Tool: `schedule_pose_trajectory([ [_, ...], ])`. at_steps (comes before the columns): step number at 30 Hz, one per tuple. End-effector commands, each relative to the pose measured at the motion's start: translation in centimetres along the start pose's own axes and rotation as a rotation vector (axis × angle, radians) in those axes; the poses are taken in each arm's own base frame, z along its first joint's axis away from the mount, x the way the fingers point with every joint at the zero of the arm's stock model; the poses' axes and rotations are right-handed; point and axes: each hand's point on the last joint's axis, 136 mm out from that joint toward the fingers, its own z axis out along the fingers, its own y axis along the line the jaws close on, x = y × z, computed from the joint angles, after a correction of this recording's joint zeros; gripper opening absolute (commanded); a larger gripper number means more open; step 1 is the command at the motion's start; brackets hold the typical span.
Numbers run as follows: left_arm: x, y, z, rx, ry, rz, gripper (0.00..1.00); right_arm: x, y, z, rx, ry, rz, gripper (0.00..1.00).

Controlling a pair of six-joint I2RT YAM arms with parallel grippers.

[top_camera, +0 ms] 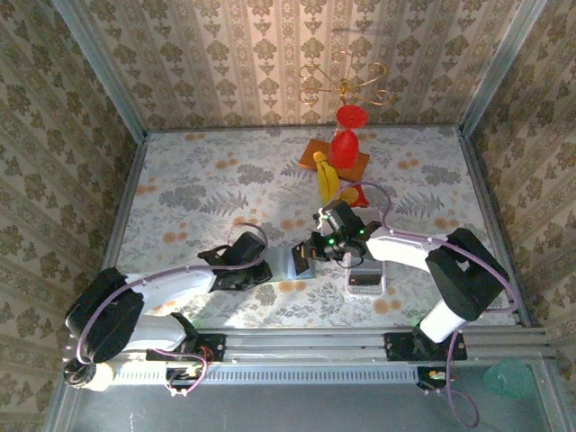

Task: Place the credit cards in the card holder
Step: Insert the credit card into the card slot.

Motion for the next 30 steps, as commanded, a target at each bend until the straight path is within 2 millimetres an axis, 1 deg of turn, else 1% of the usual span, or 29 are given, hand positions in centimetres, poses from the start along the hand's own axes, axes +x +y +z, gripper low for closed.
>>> schedule_pose_trajectory([
  [1, 0.3, 0.8, 0.3, -0.007, -0.013, -0.04, 0.25, -0.1, 1.1, 0.2, -0.055, -0.005, -0.001, 0.0],
  [4, 0.4, 1.2, 0.2, -0.031, -0.008, -0.035, 0.24, -0.1, 0.9, 0.6, -0.067, -0.01, 0.028, 0.0],
  [10, 0.9, 1.0, 0.4, -0.008, -0.001, -0.04, 0.23, -0.5, 1.0, 0.9, -0.073, -0.04, 0.051, 0.0],
  [13, 1.1, 0.7, 0.6, 0.014, -0.003, -0.051, 0.23, -0.3, 1.0, 1.4, -0.086, -0.034, 0.059, 0.0],
  [16, 1.3, 0.8, 0.7, 0.013, -0.008, -0.059, 0.23, -0.1, 1.2, 1.9, -0.105, -0.014, 0.064, 0.0],
  [18, 1.1, 0.8, 0.6, 0.015, -0.019, -0.062, 0.23, 0.0, 1.3, 2.3, -0.117, 0.002, 0.067, 0.0],
  [24, 0.8, 0.6, -0.2, 0.024, -0.039, -0.051, 0.24, 0.4, 0.4, 3.0, -0.092, 0.011, 0.099, 0.0],
  [27, 0.7, 0.5, -0.3, 0.03, -0.041, -0.047, 0.25, 0.5, 0.5, 3.2, -0.101, 0.017, 0.102, 0.0],
  [30, 0.1, 0.2, -0.9, 0.04, -0.074, -0.035, 0.26, 0.5, 0.4, 3.3, -0.1, 0.024, 0.104, 0.0],
])
